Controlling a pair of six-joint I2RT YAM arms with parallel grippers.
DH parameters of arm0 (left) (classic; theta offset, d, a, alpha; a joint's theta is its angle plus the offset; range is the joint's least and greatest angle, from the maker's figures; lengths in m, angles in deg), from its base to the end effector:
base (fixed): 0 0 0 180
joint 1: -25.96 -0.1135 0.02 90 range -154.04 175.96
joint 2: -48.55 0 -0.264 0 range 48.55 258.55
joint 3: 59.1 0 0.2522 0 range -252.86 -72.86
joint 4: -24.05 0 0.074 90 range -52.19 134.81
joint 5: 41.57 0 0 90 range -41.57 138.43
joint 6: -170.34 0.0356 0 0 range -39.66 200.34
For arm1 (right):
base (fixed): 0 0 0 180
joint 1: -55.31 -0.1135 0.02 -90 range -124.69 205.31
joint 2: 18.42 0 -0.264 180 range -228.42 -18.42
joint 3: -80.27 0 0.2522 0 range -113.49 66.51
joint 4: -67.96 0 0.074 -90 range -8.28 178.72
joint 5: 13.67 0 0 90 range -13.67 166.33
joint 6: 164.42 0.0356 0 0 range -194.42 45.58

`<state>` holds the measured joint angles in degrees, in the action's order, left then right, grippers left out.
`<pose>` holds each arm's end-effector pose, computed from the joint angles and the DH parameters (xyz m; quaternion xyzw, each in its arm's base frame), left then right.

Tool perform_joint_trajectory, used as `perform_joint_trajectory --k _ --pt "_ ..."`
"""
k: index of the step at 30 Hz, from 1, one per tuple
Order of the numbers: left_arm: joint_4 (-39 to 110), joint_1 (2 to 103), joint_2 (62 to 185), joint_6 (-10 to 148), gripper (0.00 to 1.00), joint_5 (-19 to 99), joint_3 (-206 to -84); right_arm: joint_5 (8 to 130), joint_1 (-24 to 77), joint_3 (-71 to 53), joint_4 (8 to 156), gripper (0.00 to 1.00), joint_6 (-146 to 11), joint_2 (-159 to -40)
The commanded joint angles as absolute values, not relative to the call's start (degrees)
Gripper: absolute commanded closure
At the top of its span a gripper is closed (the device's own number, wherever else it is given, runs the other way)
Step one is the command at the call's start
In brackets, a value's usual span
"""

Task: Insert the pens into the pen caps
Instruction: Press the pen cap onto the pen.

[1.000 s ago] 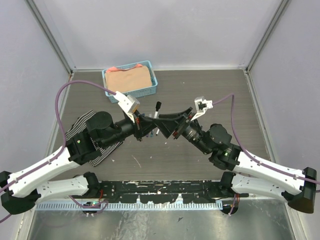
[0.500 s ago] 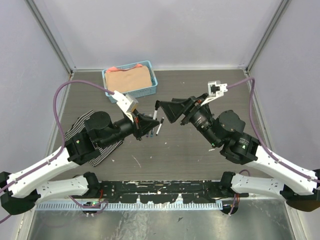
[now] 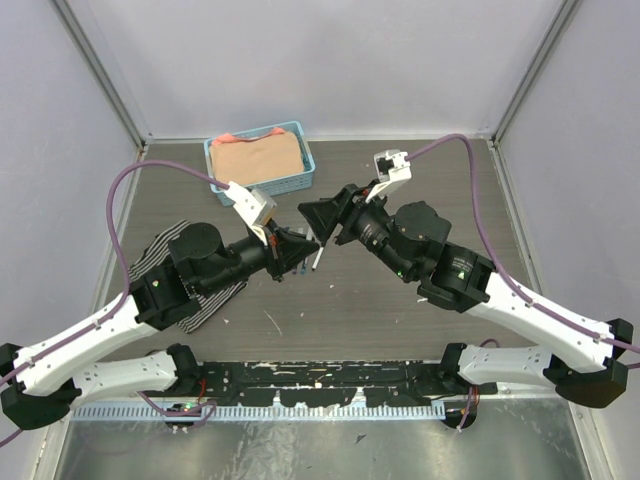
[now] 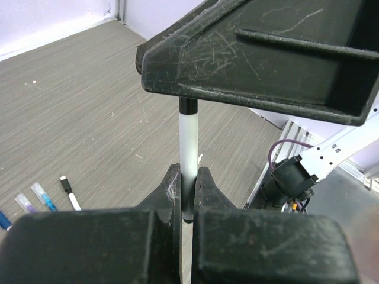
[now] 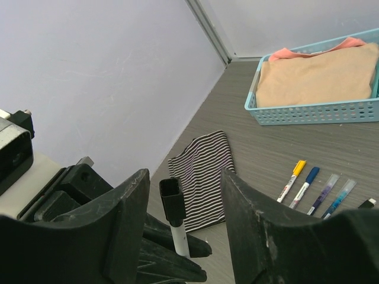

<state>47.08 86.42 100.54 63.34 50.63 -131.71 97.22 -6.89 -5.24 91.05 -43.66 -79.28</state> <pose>0.1012 -0.1759 0.4057 0.2549 0.6753 -0.4221 0.5485 0.1175 0.1957 0.4522 -0.0608 0.6954 0.4240 0.5770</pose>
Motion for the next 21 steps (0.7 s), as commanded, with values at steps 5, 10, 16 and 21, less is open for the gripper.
perform_joint_trajectory --k 5,10,16,21 --pt "45.7 86.3 100.1 63.5 1.0 49.5 -132.6 97.3 -7.2 -7.9 88.7 0.52 -44.6 -78.4" --pt "45.6 86.3 100.2 63.4 1.0 49.2 -132.9 96.7 -7.2 -7.1 88.1 0.6 -43.9 -78.5" --pt "45.8 86.3 100.3 63.2 1.0 49.4 -133.4 95.5 -7.2 -5.8 87.8 0.82 -43.3 -78.5" --pt "46.1 86.2 100.9 62.4 1.0 50.3 -137.0 93.7 -7.2 -2.3 87.9 1.0 -42.9 -77.3"
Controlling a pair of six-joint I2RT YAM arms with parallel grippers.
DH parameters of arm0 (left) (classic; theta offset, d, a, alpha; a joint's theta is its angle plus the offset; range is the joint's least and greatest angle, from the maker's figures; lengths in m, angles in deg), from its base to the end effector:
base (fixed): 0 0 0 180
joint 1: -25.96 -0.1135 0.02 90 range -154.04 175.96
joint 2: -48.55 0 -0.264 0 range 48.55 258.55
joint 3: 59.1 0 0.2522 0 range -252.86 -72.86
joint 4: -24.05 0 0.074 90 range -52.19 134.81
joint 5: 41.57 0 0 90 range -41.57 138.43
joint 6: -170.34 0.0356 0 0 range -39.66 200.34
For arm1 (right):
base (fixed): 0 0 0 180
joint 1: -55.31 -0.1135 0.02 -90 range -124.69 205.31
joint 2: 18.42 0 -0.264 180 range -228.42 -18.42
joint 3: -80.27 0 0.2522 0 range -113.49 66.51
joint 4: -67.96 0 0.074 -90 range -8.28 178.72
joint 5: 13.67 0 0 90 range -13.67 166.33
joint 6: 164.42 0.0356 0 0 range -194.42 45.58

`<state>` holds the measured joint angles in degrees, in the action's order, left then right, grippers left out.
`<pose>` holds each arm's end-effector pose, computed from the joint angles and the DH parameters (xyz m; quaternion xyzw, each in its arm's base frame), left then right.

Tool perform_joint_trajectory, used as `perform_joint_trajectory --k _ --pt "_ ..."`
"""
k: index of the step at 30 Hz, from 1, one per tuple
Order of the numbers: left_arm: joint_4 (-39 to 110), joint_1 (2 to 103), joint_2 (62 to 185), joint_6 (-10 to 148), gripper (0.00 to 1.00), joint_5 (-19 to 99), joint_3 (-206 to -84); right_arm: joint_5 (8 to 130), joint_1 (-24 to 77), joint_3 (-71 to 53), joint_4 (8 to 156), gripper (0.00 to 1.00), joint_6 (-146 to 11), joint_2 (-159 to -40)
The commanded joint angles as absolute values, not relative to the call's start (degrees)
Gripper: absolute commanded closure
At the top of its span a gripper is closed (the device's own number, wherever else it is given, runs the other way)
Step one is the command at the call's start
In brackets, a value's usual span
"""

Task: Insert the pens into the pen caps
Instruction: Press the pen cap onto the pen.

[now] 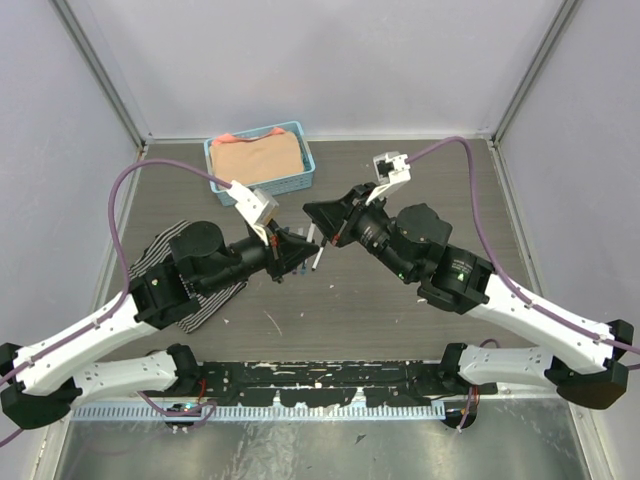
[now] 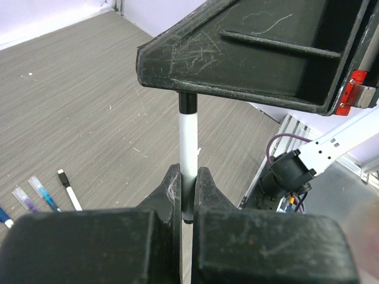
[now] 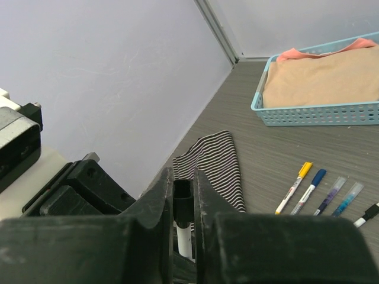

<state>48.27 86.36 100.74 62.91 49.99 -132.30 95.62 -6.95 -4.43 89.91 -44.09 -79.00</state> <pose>0.1011 -0.1760 0.4064 0.2574 0.6795 -0.4238 0.5407 0.1165 0.1963 0.4506 -0.0720 0.6906 0.4331 0.5747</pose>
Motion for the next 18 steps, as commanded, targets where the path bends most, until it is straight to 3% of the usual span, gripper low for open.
perform_joint_trajectory --k 1,6,15,18 --pt "46.1 86.3 101.0 62.3 1.0 50.5 -138.2 93.3 -7.2 -1.4 88.1 1.0 -42.8 -77.0" --pt "42.8 86.3 101.4 62.3 1.0 49.9 -142.9 94.9 -10.2 6.0 86.6 1.0 -39.3 -75.9" --pt "36.6 88.4 100.6 66.2 1.0 53.0 -148.2 114.2 -28.4 13.5 89.2 1.0 -29.8 -79.1" --pt "34.4 88.5 100.3 66.9 1.0 54.3 -148.8 114.7 -32.9 14.7 89.9 1.0 -26.7 -83.0"
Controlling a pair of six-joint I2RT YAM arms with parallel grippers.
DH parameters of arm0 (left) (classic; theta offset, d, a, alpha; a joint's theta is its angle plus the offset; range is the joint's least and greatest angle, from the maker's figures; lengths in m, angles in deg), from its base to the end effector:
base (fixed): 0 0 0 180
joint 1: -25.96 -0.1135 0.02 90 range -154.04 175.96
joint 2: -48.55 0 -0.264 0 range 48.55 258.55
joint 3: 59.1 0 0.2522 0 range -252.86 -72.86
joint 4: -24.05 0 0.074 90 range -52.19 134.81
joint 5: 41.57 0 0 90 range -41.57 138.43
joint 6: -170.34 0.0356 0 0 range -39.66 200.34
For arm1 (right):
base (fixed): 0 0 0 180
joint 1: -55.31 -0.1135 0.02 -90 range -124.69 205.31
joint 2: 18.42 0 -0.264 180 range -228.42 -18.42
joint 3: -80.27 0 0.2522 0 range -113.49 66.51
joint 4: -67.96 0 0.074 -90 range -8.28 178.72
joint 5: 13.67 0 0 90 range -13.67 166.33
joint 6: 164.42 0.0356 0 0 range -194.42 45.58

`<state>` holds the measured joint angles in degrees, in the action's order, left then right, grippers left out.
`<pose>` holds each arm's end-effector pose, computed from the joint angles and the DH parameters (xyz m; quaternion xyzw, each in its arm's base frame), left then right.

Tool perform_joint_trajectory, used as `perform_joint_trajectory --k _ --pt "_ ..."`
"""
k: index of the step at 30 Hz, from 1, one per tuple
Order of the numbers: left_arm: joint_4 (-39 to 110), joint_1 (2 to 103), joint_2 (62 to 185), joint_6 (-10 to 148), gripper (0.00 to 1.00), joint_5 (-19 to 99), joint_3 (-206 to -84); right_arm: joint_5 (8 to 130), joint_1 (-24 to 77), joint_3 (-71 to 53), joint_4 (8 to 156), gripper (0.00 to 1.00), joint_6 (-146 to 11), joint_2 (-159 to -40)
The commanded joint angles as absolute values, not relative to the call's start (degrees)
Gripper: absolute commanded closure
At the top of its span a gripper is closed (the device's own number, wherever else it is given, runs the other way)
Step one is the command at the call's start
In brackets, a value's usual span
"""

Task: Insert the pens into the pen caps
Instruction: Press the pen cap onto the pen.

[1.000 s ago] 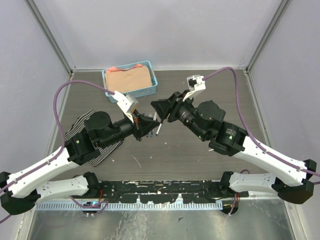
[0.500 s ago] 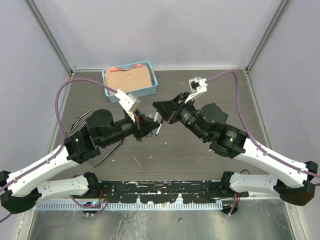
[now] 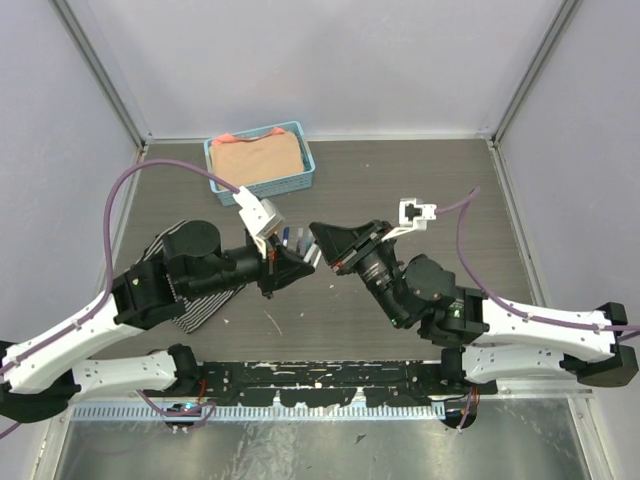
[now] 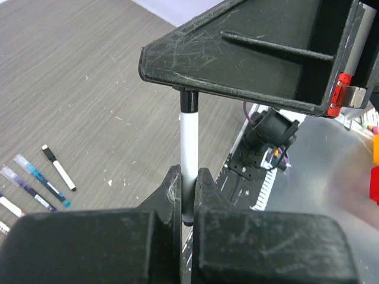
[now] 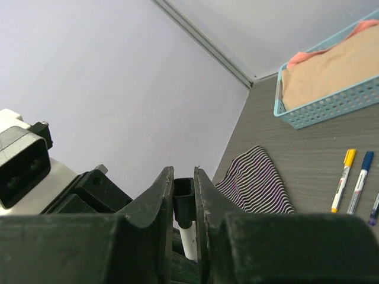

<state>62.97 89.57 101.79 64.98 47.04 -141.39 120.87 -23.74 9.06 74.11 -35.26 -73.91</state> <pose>0.0839 -0.1710 0.4287 0.3199 0.6952 -0.4164 0.4908 0.0646 0.2026 0.4159 0.0682 0.6604 0.4808 0.5728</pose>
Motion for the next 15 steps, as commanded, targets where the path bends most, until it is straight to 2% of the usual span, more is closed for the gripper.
perform_joint_trajectory --k 1,7,15 --pt "33.7 88.7 100.6 66.9 1.0 54.0 -149.2 114.7 -33.7 14.7 90.5 1.0 -25.7 -84.2" --pt "31.5 91.1 102.5 68.0 1.0 54.3 -150.6 112.5 -35.3 15.1 90.5 1.0 -24.4 -87.6" --pt "36.0 91.1 100.4 68.0 1.0 53.7 -145.7 120.4 -34.6 9.4 90.3 1.0 -31.4 -84.4"
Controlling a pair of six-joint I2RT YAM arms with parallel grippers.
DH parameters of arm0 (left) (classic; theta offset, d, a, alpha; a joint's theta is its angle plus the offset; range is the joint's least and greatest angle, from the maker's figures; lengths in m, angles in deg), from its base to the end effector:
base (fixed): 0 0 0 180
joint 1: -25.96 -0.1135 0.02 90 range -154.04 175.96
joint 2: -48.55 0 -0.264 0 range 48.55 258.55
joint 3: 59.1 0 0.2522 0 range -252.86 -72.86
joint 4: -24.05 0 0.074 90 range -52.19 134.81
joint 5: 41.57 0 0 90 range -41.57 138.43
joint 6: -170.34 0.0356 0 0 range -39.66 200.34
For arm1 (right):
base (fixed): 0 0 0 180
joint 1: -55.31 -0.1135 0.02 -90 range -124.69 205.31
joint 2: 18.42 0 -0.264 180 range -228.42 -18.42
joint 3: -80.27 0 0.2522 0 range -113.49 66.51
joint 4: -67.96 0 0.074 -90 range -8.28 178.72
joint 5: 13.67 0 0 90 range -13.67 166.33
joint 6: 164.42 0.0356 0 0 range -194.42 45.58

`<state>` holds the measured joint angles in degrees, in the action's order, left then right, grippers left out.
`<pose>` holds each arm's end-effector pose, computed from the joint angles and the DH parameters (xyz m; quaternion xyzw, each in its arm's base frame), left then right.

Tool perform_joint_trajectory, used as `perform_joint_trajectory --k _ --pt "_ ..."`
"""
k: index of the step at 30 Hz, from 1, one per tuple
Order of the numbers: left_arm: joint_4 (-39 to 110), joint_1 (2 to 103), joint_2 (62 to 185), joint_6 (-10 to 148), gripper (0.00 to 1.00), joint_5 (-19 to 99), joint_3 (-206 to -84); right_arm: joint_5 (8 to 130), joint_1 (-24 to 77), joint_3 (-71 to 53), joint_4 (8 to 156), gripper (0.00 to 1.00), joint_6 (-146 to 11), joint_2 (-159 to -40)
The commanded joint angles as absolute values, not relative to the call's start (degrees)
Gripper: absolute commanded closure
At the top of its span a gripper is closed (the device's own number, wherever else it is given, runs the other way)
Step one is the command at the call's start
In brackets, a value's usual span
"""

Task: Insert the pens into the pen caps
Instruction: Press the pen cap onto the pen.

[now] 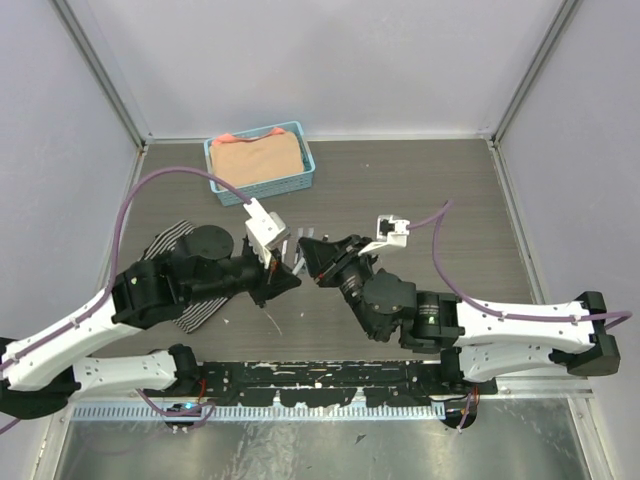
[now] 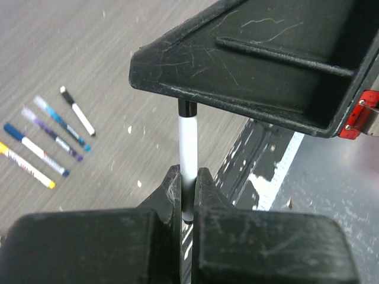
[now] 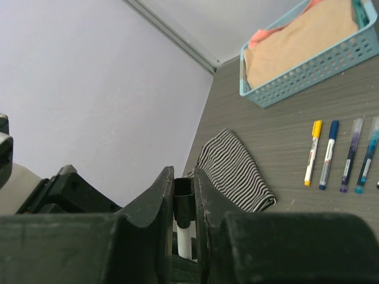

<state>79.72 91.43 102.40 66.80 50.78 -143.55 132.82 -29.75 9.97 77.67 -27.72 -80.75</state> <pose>0.0763 -0.1637 0.4086 0.3594 0.7632 -0.3281 0.4251 0.0503 0.2373 0.3794 0.1035 0.7055 0.4210 0.5607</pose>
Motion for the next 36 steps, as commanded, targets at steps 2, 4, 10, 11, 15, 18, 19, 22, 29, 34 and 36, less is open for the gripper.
perform_joint_trajectory --k 2,4,10,11,15,18,19,22,29,34,36 --pt "37.4 91.1 99.2 67.8 1.0 53.3 -143.9 121.6 -33.7 7.1 90.1 0.93 -34.6 -84.1" --pt "38.4 91.1 98.3 67.6 1.0 52.8 -142.2 123.5 -32.8 5.1 89.8 0.82 -37.8 -83.2" --pt "40.2 91.2 96.8 64.0 1.0 51.3 -136.7 128.2 -31.8 0.3 85.3 0.62 -50.4 -78.5" --pt "40.4 91.1 96.6 63.4 1.0 51.2 -135.3 128.6 -31.8 0.0 84.1 0.57 -52.9 -77.6" --pt "41.0 91.2 95.6 61.8 1.0 51.5 -131.9 127.6 -31.8 0.7 80.4 0.46 -58.4 -73.3" --pt "42.9 91.1 95.0 62.7 1.0 51.5 -130.6 127.2 -31.8 2.7 80.3 0.43 -61.1 -70.3" --pt "43.4 91.1 94.5 63.2 1.0 51.4 -130.0 126.9 -31.8 3.2 81.1 0.41 -61.9 -69.4" --pt "43.9 91.1 93.1 65.0 1.0 50.7 -128.0 126.0 -31.8 4.3 85.3 0.35 -63.6 -66.9" --pt "43.8 91.1 92.6 69.5 1.0 44.3 -125.5 129.2 -31.8 8.2 93.6 0.32 -62.6 -62.2" --pt "42.1 91.1 93.2 71.7 1.0 39.6 -124.3 134.7 -31.7 9.1 100.8 0.31 -58.7 -59.6" --pt "41.7 91.1 93.5 72.5 1.0 38.1 -124.1 136.9 -31.7 9.9 102.0 0.31 -58.0 -58.3"
